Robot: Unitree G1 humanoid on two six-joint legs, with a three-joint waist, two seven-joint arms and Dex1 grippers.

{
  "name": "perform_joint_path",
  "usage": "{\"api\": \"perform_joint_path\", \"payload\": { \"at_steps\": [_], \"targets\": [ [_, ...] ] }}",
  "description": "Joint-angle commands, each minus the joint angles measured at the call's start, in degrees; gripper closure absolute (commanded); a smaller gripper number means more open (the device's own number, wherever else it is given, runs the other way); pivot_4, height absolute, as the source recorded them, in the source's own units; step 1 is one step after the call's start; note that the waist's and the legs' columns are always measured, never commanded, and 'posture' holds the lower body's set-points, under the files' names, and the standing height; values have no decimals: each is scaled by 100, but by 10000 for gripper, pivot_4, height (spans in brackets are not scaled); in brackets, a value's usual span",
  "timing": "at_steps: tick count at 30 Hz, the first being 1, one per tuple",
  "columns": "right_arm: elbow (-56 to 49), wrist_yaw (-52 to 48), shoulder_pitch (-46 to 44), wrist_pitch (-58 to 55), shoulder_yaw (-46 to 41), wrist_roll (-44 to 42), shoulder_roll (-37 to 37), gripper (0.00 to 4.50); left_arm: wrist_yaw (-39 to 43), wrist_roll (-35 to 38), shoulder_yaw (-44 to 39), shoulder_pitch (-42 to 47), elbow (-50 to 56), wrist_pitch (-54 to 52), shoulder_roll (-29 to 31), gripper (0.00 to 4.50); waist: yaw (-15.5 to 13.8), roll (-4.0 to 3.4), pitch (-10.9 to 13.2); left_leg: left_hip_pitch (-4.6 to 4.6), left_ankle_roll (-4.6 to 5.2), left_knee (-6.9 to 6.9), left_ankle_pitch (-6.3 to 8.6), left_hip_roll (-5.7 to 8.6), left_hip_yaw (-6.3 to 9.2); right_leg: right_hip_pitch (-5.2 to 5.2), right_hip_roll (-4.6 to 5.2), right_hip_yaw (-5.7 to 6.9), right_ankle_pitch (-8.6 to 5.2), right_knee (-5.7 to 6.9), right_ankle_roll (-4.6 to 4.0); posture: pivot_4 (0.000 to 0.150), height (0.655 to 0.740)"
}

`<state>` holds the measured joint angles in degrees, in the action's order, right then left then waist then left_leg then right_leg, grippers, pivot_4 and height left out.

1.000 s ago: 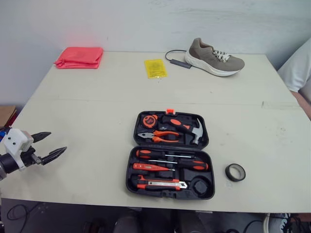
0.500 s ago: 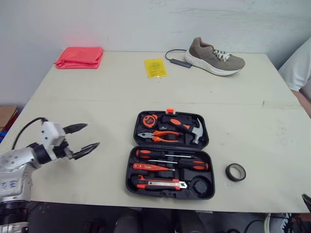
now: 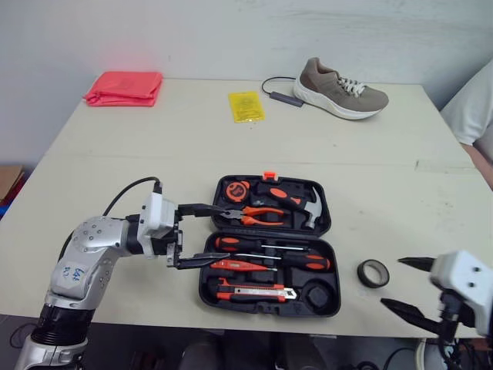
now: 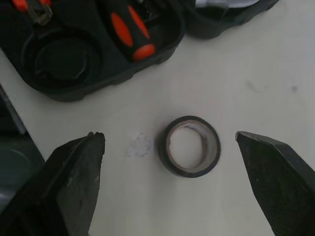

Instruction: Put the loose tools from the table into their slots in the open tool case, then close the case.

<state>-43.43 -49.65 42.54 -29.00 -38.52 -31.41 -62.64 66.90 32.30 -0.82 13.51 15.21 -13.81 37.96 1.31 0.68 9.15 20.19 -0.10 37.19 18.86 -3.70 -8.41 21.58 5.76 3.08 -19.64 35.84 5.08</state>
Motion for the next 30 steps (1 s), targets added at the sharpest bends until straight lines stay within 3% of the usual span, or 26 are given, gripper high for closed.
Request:
{"api": "perform_joint_path", "payload": {
  "at_steps": [1,12,20,23,29,30],
  "targets": [
    [-301,143,-236,-1067,401,359,-599,0,139,131,164,129,236,-65,-50,346,-3,15,8,2,0,3,0,0,-1,1,-3,-1,1,-2,1,1500,7400],
    [38,104,-1617,-1959,1772,688,-983,0,101,90,368,83,520,-179,-179,346,-89,43,26,16,2,19,0,-2,0,2,-16,-1,7,-20,12,1500,7400],
    [460,5,-2193,-1809,2412,991,-887,0,27,68,382,28,631,-231,-190,346,-114,43,27,17,4,27,-1,-2,-2,1,-14,-2,9,-20,16,1500,7400],
    [600,-29,-2359,-1705,2600,1089,-841,8914,-2,61,412,18,661,-235,-202,0,-115,43,27,17,4,25,-1,-2,-2,1,-15,-2,9,-20,17,1500,7400],
    [830,-137,-2486,-1589,2748,1246,-866,40908,-25,55,417,4,675,-238,-182,0,-118,43,27,19,4,28,-1,-2,-3,2,-15,-2,9,-20,17,1500,7400],
    [838,-160,-2504,-1563,2755,1273,-871,44381,-27,56,414,2,678,-237,-179,0,-117,43,27,19,4,29,-1,-2,-3,2,-15,-1,10,-20,17,1500,7400]
  ]
}}
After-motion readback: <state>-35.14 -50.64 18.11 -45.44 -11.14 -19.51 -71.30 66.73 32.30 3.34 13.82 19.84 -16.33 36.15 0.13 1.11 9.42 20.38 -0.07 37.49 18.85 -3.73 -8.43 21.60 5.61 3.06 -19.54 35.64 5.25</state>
